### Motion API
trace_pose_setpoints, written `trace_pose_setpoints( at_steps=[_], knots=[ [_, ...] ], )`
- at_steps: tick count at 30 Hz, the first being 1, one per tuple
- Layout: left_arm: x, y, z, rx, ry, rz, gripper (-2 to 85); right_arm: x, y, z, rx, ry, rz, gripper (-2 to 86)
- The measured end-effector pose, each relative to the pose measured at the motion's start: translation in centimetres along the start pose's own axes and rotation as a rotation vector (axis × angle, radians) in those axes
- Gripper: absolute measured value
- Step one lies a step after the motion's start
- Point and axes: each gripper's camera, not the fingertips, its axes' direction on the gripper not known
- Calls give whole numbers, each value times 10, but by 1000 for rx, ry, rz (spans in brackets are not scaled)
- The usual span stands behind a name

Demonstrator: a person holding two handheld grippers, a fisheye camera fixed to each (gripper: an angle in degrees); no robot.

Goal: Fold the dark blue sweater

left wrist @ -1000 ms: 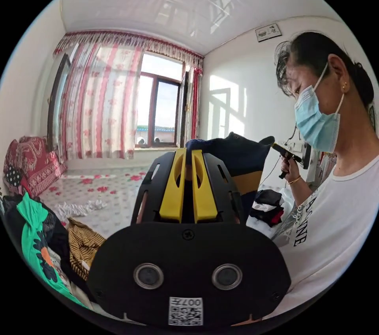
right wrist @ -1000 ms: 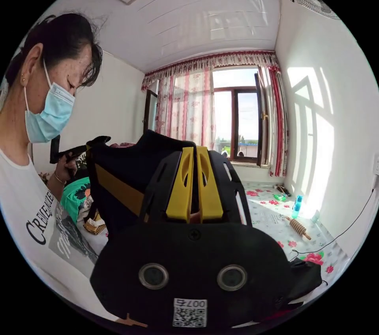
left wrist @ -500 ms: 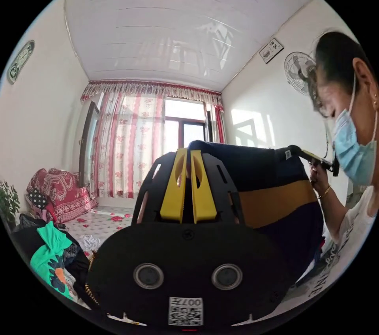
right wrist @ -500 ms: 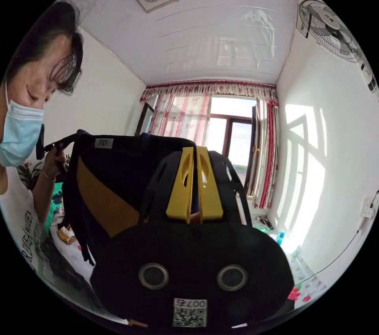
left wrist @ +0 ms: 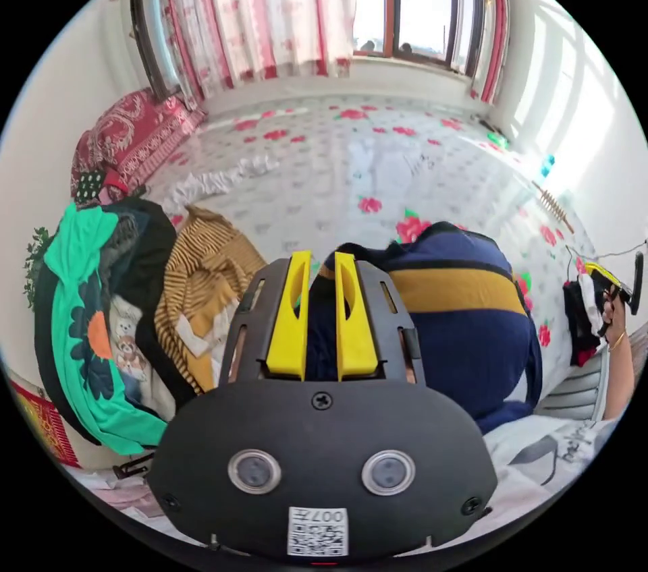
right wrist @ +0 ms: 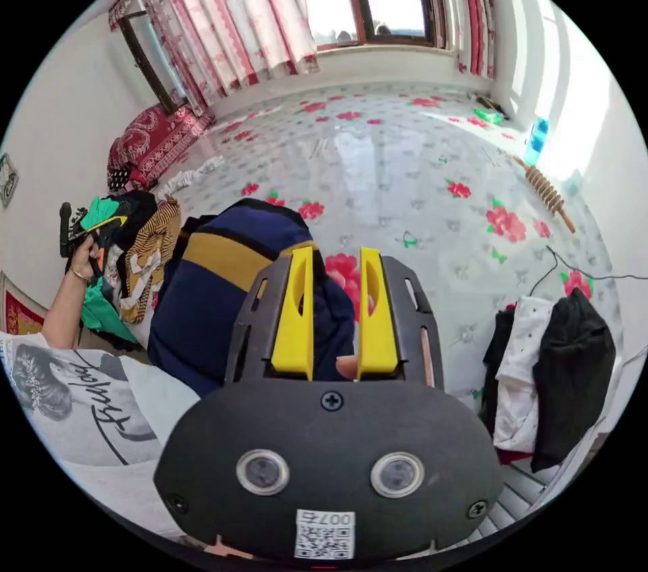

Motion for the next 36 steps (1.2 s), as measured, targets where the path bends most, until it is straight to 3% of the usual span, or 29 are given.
trace_pose_setpoints(
  at_steps=[5,11,13,18,20,24,28,32,36],
  knots=[
    [35,71,88,-312,39,47,67,10,92,83,-217,-7,152,70],
    [49,65,139,-462,32,55,62,4,63,135,-364,222,95,32],
    [49,46,153,-489,46,48,59,5,32,142,-400,215,60,14],
    [67,1,169,-480,-6,135,48,28,-64,110,-156,300,69,2],
    [78,-21,176,-456,-2,157,44,52,-107,80,1,373,165,2],
    [107,-80,198,-416,-4,271,39,72,-145,54,115,412,276,13],
    [111,-119,212,-447,28,277,33,27,-141,52,198,218,116,30],
    [85,-112,191,-345,64,102,13,-29,-93,106,4,-94,-39,43],
    [59,-58,134,-186,78,17,-6,-65,-39,144,-184,-165,-125,53]
  ],
)
